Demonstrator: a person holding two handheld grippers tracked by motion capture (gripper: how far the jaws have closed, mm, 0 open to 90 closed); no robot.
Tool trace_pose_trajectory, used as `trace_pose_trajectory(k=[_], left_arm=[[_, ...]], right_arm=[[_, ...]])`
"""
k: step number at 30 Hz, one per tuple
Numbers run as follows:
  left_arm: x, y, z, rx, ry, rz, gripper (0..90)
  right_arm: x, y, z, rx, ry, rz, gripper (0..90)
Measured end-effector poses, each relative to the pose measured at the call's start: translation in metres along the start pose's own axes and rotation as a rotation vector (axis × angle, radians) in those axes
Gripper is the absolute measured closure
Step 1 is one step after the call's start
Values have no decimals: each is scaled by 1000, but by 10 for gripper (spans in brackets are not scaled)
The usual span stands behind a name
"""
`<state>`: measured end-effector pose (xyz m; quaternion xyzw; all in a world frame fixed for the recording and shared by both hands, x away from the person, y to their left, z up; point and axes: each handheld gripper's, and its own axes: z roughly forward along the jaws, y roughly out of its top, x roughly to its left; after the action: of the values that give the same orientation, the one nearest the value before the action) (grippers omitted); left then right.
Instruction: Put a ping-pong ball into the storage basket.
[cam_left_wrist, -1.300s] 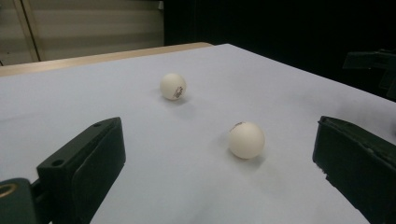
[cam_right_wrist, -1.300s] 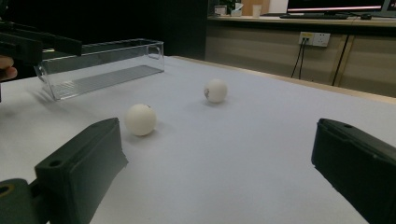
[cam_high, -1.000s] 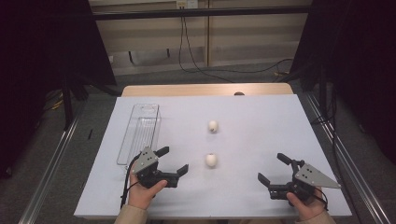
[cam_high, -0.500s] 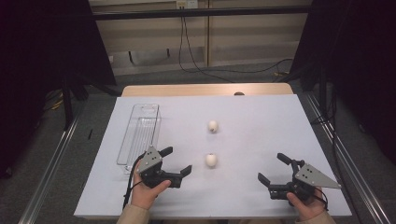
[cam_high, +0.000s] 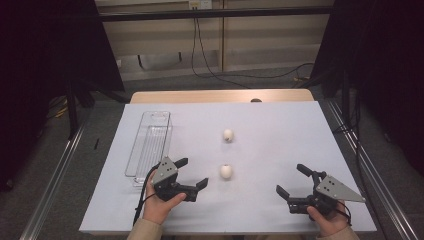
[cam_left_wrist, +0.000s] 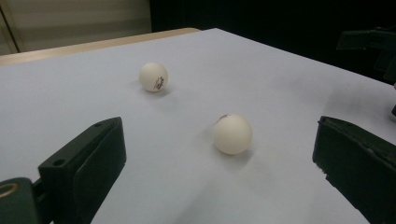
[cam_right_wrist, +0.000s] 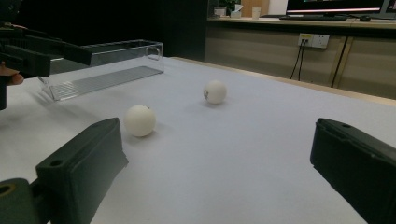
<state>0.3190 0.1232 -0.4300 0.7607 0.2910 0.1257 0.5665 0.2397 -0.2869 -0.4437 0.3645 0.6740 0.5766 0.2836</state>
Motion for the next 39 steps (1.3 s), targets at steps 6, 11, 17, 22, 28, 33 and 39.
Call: trace_pose_trajectory(k=[6, 11, 17, 22, 28, 33, 39], left_arm=[[-2, 0, 4, 11, -9, 6, 27], [-3, 1, 6, 17, -11, 6, 27], [-3, 1, 8, 25, -16, 8, 27], [-4, 1, 12, 34, -23, 12, 28], [-5, 1, 15, 42, -30, 15, 28], [-6, 1, 18, 50, -34, 16, 28], [-7, 1, 21, 54, -39, 16, 29]], right_arm=[[0, 0, 0, 0, 0, -1, 21], [0, 0, 0, 1, 0, 0, 21], [0, 0, 0, 2, 0, -1, 22], [0, 0, 0, 1, 1, -1, 23], [0, 0, 0, 1, 1, 1, 23], [0, 0, 0, 0, 1, -1, 24], [-1, 0, 0, 1, 0, 1, 24]])
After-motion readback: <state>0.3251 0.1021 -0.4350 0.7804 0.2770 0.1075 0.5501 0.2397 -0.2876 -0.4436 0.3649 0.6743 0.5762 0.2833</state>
